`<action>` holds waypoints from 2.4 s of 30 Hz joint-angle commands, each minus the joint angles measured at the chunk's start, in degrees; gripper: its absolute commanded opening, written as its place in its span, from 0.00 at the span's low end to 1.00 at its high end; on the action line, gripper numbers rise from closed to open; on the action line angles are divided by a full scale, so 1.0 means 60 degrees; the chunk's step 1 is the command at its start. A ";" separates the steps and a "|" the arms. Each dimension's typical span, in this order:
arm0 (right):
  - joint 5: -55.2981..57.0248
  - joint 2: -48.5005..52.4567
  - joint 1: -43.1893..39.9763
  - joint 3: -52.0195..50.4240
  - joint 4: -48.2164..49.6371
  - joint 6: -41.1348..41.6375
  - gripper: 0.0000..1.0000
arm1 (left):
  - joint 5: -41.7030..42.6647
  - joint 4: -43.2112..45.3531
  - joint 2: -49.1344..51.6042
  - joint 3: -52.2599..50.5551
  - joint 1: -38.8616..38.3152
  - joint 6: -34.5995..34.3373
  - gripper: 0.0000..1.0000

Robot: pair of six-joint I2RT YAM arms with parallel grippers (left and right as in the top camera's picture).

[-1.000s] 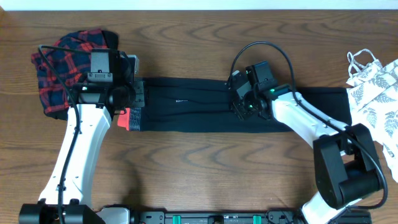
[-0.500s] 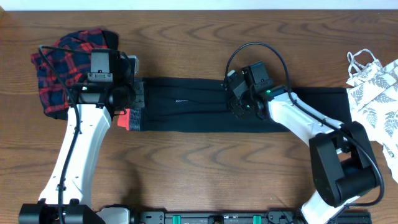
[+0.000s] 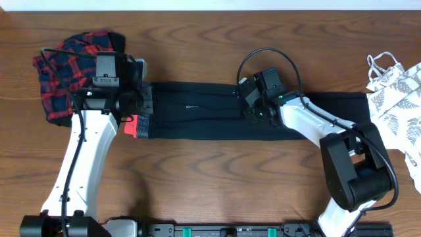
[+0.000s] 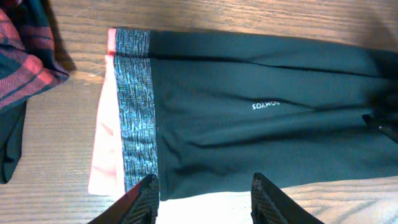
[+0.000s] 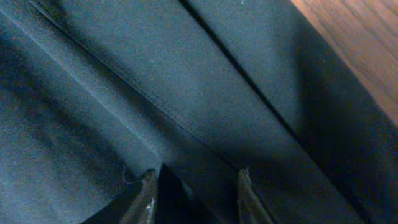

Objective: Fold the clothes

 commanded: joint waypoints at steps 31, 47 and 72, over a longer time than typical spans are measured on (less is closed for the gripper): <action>0.1960 0.0098 0.0025 0.0026 0.2758 0.0958 0.01 | -0.0036 -0.0200 0.0029 0.0117 0.0029 0.0018 0.48; 0.1545 0.0087 -0.0062 0.0026 0.1188 0.1209 0.99 | -0.0036 -0.0153 0.0244 0.0117 0.0026 0.0018 0.48; 0.1920 -0.2612 -0.2772 0.0018 -0.3464 0.5100 0.99 | 0.0659 0.1373 0.3730 0.0113 -0.0900 0.0087 0.47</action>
